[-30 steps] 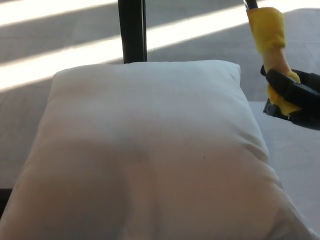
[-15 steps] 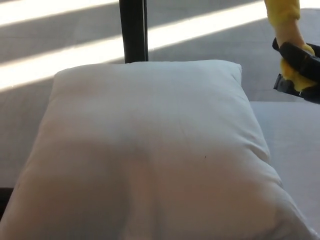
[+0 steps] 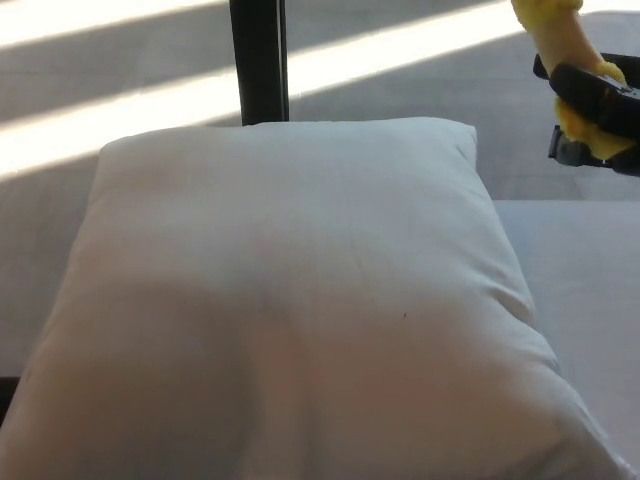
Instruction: A hammer is kept on the right hand side and a pillow is kept on the left hand side on the desk infront of the robot and the robot uses its right hand to pick up the hammer and makes a downward swinging motion to hit the pillow
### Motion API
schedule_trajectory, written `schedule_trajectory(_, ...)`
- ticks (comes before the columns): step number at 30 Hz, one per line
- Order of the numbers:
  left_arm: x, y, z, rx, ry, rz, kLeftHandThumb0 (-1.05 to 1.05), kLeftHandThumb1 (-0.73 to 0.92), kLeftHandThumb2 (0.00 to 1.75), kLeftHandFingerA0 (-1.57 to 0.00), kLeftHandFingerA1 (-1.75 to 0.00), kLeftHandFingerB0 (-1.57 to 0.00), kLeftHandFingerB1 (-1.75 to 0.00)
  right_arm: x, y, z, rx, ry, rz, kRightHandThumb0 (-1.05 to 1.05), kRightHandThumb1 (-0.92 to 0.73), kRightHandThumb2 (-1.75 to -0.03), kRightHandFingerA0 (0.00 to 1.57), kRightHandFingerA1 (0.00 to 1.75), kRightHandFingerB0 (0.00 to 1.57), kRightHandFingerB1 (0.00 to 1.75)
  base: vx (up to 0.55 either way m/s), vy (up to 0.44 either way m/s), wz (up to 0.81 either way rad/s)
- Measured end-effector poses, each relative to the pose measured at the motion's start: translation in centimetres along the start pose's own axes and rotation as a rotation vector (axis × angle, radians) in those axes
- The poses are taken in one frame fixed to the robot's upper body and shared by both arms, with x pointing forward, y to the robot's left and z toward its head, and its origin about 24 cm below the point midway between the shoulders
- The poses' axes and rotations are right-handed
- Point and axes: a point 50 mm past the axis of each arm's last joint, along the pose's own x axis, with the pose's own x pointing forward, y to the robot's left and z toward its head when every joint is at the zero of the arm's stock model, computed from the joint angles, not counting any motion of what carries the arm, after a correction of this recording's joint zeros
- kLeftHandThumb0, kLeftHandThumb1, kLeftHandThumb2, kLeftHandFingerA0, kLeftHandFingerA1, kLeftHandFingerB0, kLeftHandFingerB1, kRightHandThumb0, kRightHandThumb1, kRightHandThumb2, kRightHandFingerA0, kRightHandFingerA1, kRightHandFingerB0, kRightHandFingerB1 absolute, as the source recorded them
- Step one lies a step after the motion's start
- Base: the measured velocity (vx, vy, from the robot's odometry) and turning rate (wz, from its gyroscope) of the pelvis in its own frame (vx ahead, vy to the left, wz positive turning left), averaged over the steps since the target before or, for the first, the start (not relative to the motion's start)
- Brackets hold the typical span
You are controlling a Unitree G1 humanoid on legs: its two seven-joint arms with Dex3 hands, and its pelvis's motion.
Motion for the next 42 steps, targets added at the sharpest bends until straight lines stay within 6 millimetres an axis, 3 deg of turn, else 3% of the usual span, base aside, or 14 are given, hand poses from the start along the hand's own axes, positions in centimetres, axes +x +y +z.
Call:
schedule_trajectory(6, -0.3, 0.0, -1.0, -0.011, 0.033, -0.004, -0.76, 0.83, 0.65, -0.61, -0.57, -0.54, -0.46, 0.2, -0.8, -2.1, -0.009, 0.072, -0.015, -0.3, -0.68, -1.1, 1.02, 1.75, 0.73, 1.68, 0.0, 0.0, 0.0)
schedule_trajectory(8, -0.3, 0.1, -1.1, -0.014, 0.04, -0.002, -0.76, 0.83, 0.64, -0.6, -0.56, -0.54, -0.46, 0.2, -1.1, -2.7, -0.019, 0.104, -0.014, -0.3, -0.65, -1.0, 1.03, 1.75, 0.87, 1.42, 0.0, 0.0, 0.0)
schedule_trajectory(15, -0.4, 0.2, -1.5, -0.019, 0.053, 0.003, -0.75, 0.83, 0.64, -0.61, -0.57, -0.55, -0.46, 0.6, -1.4, -5.4, -0.094, 0.258, 0.006, -0.34, -0.71, -0.94, 1.0, 1.75, 0.86, 1.51, 0.0, 0.0, 0.0)
schedule_trajectory(17, -0.4, 0.2, -1.5, -0.02, 0.057, 0.005, -0.78, 0.83, 0.64, -0.62, -0.6, -0.56, -0.47, 0.6, -1.7, -6.5, -0.109, 0.308, 0.012, -0.35, -0.6, -1.03, 1.05, 1.75, 0.88, 1.44, 0.0, 0.0, 0.0)
schedule_trajectory(18, -0.5, 0.2, -1.6, -0.021, 0.058, 0.005, -0.78, 0.83, 0.64, -0.62, -0.6, -0.56, -0.47, 0.6, -1.8, -7.2, -0.112, 0.339, 0.016, -0.35, -0.6, -1.03, 1.05, 1.75, 0.88, 1.44, 0.0, 0.0, 0.0)
schedule_trajectory(19, -0.5, 0.2, -1.6, -0.021, 0.059, 0.006, -0.77, 0.84, 0.65, -0.6, -0.58, -0.56, -0.46, 0.6, -2.0, -8.0, -0.111, 0.373, 0.019, -0.32, -0.65, -0.93, 1.01, 1.75, 0.72, 1.57, 0.0, 0.0, 0.0)
schedule_trajectory(23, -0.5, 0.3, -1.8, -0.023, 0.065, 0.008, -0.77, 0.83, 0.64, -0.59, -0.58, -0.56, -0.47, 0.6, -2.5, -11.6, -0.13, 0.52, 0.029, -0.31, -0.74, -0.8, 0.96, 1.75, 0.66, 1.72, 0.0, 0.0, 0.0)
schedule_trajectory(24, -0.5, 0.3, -1.8, -0.024, 0.066, 0.008, -0.78, 0.83, 0.65, -0.57, -0.58, -0.54, -0.47, 0.6, -2.6, -12.4, -0.145, 0.55, 0.033, -0.3, -0.67, -0.92, 0.98, 1.75, 0.68, 1.74, 0.0, 0.0, 0.0)
schedule_trajectory(30, -0.6, 0.4, -1.9, -0.024, 0.071, 0.01, -0.77, 0.84, 0.65, -0.59, -0.57, -0.56, -0.46, -0.2, -3.9, -18.4, -0.179, 0.77, 0.062, -0.36, -0.73, -0.9, 1.04, 1.75, 0.71, 1.72, 0.0, 0.0, 0.0)
schedule_trajectory(34, -0.6, 0.4, -2.0, -0.026, 0.077, 0.012, -0.78, 0.83, 0.64, -0.6, -0.59, -0.54, -0.46, -0.4, -4.5, -19.6, -0.189, 0.794, 0.082, -0.32, -0.71, -1.01, 1.0, 1.75, 0.71, 1.63, 0.0, 0.0, 0.0)
schedule_trajectory(36, -0.7, 0.5, -2.2, -0.024, 0.082, 0.014, -0.8, 0.84, 0.66, -0.59, -0.6, -0.52, -0.46, -0.5, -4.7, -19.7, -0.2, 0.791, 0.095, -0.32, -0.67, -1.09, 1.0, 1.75, 0.69, 1.75, 0.0, 0.0, 0.0)
schedule_trajectory(37, -0.8, 0.6, -2.3, -0.024, 0.085, 0.016, -0.79, 0.83, 0.64, -0.59, -0.6, -0.53, -0.46, -0.4, -4.7, -19.7, -0.208, 0.787, 0.103, -0.36, -0.69, -0.98, 0.99, 1.75, 0.74, 1.75, 0.0, 0.0, 0.0)
schedule_trajectory(38, -0.8, 0.6, -2.3, -0.024, 0.088, 0.018, -0.79, 0.84, 0.65, -0.59, -0.59, -0.54, -0.46, -0.4, -4.8, -19.7, -0.22, 0.783, 0.114, -0.36, -0.69, -0.88, 1.0, 1.75, 0.8, 1.53, 0.0, 0.0, 0.0)
schedule_trajectory(42, -1.0, 0.8, -2.6, -0.024, 0.098, 0.023, -0.79, 0.82, 0.64, -0.6, -0.59, -0.54, -0.47, -0.2, -4.6, -19.7, -0.254, 0.774, 0.136, -0.38, -0.71, -0.88, 1.01, 1.75, 0.8, 1.4, 0.0, 0.0, 0.0)
